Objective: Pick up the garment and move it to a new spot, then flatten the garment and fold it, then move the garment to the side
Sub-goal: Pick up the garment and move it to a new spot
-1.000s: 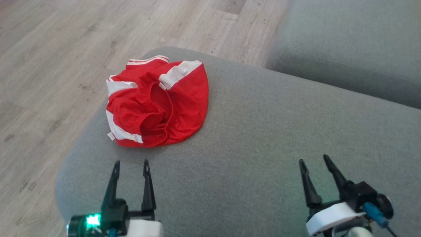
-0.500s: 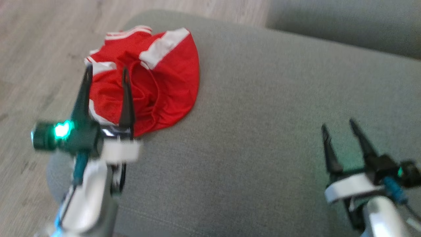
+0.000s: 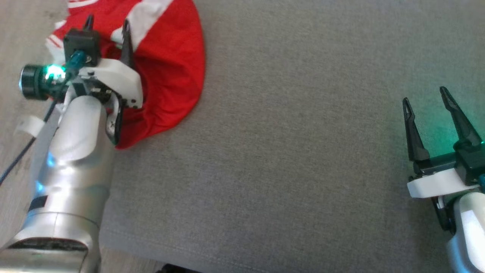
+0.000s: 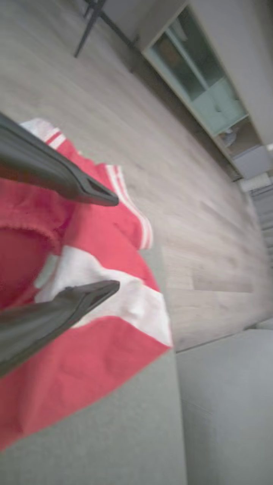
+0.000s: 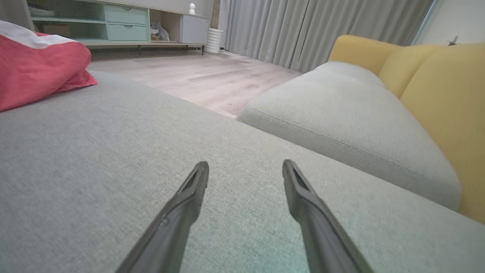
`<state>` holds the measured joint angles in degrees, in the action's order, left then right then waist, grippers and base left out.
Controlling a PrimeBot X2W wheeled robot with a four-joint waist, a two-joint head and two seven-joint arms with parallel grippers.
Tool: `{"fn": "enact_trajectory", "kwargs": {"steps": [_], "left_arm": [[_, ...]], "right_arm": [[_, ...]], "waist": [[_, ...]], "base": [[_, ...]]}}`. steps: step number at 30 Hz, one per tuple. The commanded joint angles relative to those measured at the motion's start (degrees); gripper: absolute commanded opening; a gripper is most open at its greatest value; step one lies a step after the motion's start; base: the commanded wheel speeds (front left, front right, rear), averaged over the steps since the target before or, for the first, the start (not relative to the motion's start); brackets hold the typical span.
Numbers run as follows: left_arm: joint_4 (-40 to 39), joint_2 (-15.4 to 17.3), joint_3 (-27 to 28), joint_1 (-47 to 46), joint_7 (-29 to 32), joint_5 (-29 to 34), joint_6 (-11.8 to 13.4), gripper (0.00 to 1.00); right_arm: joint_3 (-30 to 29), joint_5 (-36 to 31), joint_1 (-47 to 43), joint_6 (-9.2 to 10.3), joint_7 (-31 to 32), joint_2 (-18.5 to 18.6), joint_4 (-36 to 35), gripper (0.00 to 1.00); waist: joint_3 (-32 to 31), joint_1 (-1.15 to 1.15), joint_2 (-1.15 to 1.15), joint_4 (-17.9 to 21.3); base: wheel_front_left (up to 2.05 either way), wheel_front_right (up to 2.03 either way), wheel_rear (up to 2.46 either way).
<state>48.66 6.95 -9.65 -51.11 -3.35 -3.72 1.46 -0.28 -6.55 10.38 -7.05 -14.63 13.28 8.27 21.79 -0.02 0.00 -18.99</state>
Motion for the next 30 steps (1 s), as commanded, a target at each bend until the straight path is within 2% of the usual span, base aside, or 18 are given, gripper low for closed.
{"fn": "enact_trajectory", "kwargs": {"steps": [1, 6, 7, 8, 15, 20, 26, 30], "left_arm": [[1.9, 3.1, 2.1, -2.1, 1.2, -0.8, -0.2, 1.00], [9.5, 4.0, 2.8, -4.5, 0.9, -1.5, 1.0, 1.00], [10.3, 4.0, 2.8, -4.9, 0.0, -1.6, 1.2, 0.29], [11.1, 4.0, 2.7, -5.1, -1.0, -1.5, 1.3, 0.00], [11.8, 4.8, 1.6, -8.3, -8.9, -0.7, 2.3, 0.00], [9.3, 5.9, 0.3, -9.8, -10.6, 0.3, 1.6, 0.00], [2.3, 8.1, -2.8, -12.0, -11.0, 2.1, -2.0, 0.00], [-2.0, 8.0, -4.7, -12.8, -9.0, 2.4, -4.3, 0.00]], "right_arm": [[1.5, 0.4, 1.0, -0.44, -0.4, 1.0, -2.1, 1.00], [1.5, 0.9, 1.7, -0.44, -0.4, 1.2, -2.3, 1.00], [1.3, 1.0, 1.7, -0.44, -0.4, 1.2, -2.4, 1.00], [1.2, 1.1, 1.8, -0.44, -0.4, 1.0, -2.5, 1.00], [1.3, 1.6, 1.5, -0.44, -0.4, -1.2, -1.4, 1.00], [1.9, 2.0, 0.7, -0.44, -0.4, -3.5, -0.2, 1.00], [3.4, 2.5, -0.9, -0.44, -0.4, -7.8, 1.2, 1.00], [4.5, 3.1, -2.7, -0.44, -0.4, -9.5, 1.6, 1.00]], "waist": [[2.1, 0.02, 0.00, 1.8], [3.7, 0.02, 0.00, 3.5], [3.8, 0.02, 0.00, 3.7], [3.9, 0.02, 0.00, 3.9], [0.7, 0.02, 0.00, 5.1], [-4.3, 0.02, 0.00, 7.0], [-12.8, 0.02, 0.00, 14.5], [-17.1, 0.02, 0.00, 19.6]], "base": [[0.00, 0.00, 0.00], [0.00, 0.00, 0.00], [0.00, 0.00, 0.00], [0.00, 0.00, 0.00], [0.00, 0.00, 0.00], [0.00, 0.00, 0.00], [0.00, 0.00, 0.00], [0.00, 0.00, 0.00]]}}
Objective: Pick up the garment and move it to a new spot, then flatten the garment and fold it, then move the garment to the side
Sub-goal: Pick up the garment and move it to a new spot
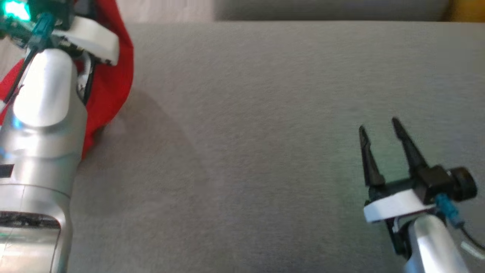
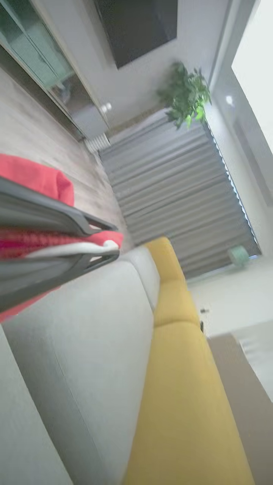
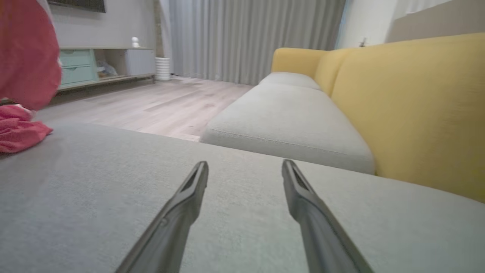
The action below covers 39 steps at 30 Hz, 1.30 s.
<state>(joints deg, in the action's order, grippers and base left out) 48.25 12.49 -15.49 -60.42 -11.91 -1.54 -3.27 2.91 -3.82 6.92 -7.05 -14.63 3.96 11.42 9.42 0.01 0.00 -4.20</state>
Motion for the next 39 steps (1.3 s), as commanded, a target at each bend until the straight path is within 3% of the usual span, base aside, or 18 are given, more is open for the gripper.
{"fn": "enact_trajectory", "kwargs": {"steps": [1, 8, 16, 24, 30, 31, 32, 33, 39], "left_arm": [[-2.6, 2.1, 0.6, -3.6, 0.5, 0.0, -0.4, 0.00], [-8.7, 0.0, -2.3, -4.2, 5.0, -2.9, -3.3, 0.00], [-12.4, -1.9, -8.0, -3.9, 6.3, -6.6, -4.1, 0.00], [-9.8, -2.9, -21.7, 3.2, 3.3, -11.0, -4.2, 0.00], [-4.0, -5.6, -27.0, 10.7, -1.6, -10.4, -3.9, 0.00], [-3.1, -6.2, -27.5, 12.3, -2.3, -10.2, -3.4, 0.23], [-2.5, -6.8, -28.0, 13.9, -2.7, -10.1, -3.0, 0.76], [-2.2, -7.4, -28.3, 15.6, -2.9, -10.2, -2.3, 1.00], [-12.6, -9.0, -27.4, 27.6, -3.1, -9.5, 4.1, 1.00]], "right_arm": [[1.4, 0.5, 0.1, -0.44, -0.4, -0.4, -1.6, 1.00], [3.4, 2.1, -2.6, -0.44, -0.4, -1.0, -2.2, 1.00], [5.2, 5.2, -2.3, -0.44, -0.4, -1.1, -3.5, 1.00], [7.3, 8.1, 0.0, -0.44, -0.4, -1.1, -4.1, 1.00], [9.8, 9.7, 0.9, -0.44, -0.4, -1.1, -2.2, 1.00], [10.4, 10.0, 0.9, -0.44, -0.4, -1.1, -1.5, 1.00], [10.8, 10.3, 0.8, -0.44, -0.4, -1.1, -0.8, 1.00], [11.0, 10.5, 0.6, -0.44, -0.4, -1.1, -0.1, 1.00], [9.9, 10.0, -1.7, -0.44, -0.4, -1.1, 2.7, 1.00]], "waist": [[-5.5, -0.01, 0.00, 5.9], [-9.3, -0.01, 0.00, 14.2], [-8.6, -0.01, 0.00, 20.7], [-3.3, -0.01, 0.00, 21.8], [-1.7, -0.01, 0.00, 21.0], [-1.7, -0.01, 0.00, 20.8], [-1.9, -0.01, 0.00, 20.6], [-2.2, -0.01, 0.00, 20.2], [-6.0, -0.01, 0.00, 16.3]], "base": [[0.00, 0.00, 0.00], [0.00, 0.00, 0.00], [0.00, 0.00, 0.00], [0.00, 0.00, 0.00], [0.00, 0.00, 0.00], [0.00, 0.00, 0.00], [0.00, 0.00, 0.00], [0.00, 0.00, 0.00], [0.00, 0.00, 0.00]]}}
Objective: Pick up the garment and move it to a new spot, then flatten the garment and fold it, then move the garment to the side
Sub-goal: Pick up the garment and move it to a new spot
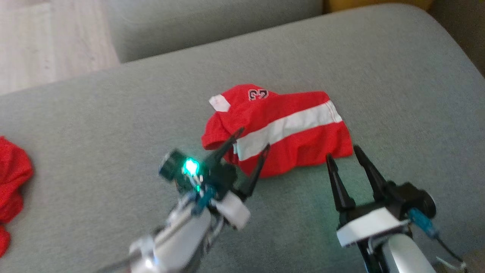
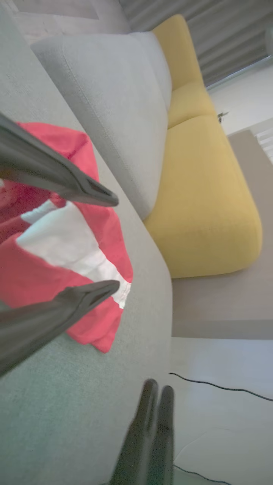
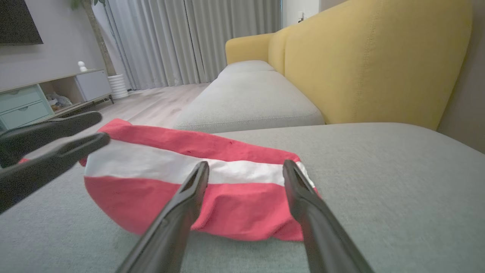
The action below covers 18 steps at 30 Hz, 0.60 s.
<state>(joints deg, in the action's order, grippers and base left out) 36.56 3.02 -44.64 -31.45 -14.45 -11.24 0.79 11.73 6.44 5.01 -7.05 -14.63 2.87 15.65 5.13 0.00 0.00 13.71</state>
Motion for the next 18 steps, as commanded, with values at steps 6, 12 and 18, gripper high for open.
{"fn": "enact_trajectory", "kwargs": {"steps": [6, 12, 18], "left_arm": [[-14.7, 1.0, 9.2, 15.1, -0.5, 0.1, 8.4, 1.00], [-25.1, 1.1, 19.1, 28.5, -0.5, 0.6, 13.0, 1.00], [-31.5, 0.4, 25.0, 36.3, -0.5, 1.9, 12.6, 1.00]], "right_arm": [[-1.7, -1.0, -3.2, -0.44, -0.4, 0.0, -0.4, 1.00], [-5.0, -1.1, -7.2, -0.44, -0.4, 0.0, -0.6, 1.00], [-7.1, -0.8, -11.1, -0.44, -0.4, 0.0, -2.0, 1.00]], "waist": [[-6.4, 0.00, 0.00, -6.8], [-10.4, 0.00, 0.00, -12.3], [-12.5, 0.00, 0.00, -15.4]], "base": [[0.00, 0.00, 0.00], [0.00, 0.00, 0.00], [0.00, 0.00, 0.00]]}}
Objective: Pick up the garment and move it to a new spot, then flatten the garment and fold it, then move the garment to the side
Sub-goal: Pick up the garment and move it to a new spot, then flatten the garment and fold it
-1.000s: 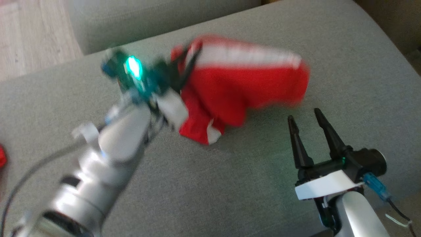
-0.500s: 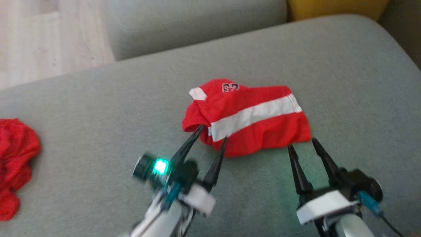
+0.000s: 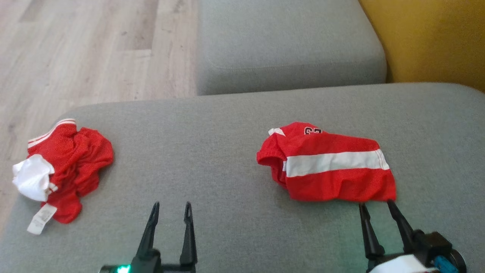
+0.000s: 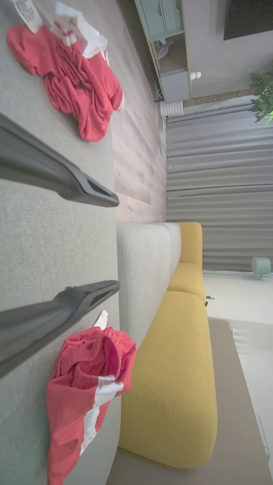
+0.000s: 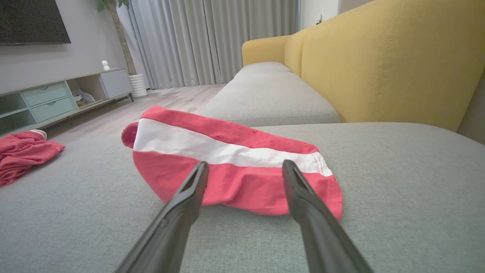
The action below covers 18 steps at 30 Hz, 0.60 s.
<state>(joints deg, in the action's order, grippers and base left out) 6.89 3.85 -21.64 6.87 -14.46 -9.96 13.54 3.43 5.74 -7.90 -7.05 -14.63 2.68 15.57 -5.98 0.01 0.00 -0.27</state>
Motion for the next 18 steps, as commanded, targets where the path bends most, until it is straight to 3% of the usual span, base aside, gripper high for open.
{"fn": "enact_trajectory", "kwargs": {"steps": [1, 18], "left_arm": [[-2.5, -0.6, 2.6, -1.1, -0.5, 0.9, -0.2, 1.00], [-5.1, -1.0, 5.1, 3.9, -0.5, 3.2, -0.4, 1.00]], "right_arm": [[0.9, -0.1, 1.3, -0.44, -0.4, 0.2, -2.1, 1.00], [0.6, -0.4, -0.8, -0.44, -0.4, 0.2, -2.0, 1.00]], "waist": [[-1.7, -0.01, 0.00, -1.6], [-2.6, -0.01, 0.00, -1.3]], "base": [[0.00, 0.00, 0.00], [0.00, 0.00, 0.00]]}}
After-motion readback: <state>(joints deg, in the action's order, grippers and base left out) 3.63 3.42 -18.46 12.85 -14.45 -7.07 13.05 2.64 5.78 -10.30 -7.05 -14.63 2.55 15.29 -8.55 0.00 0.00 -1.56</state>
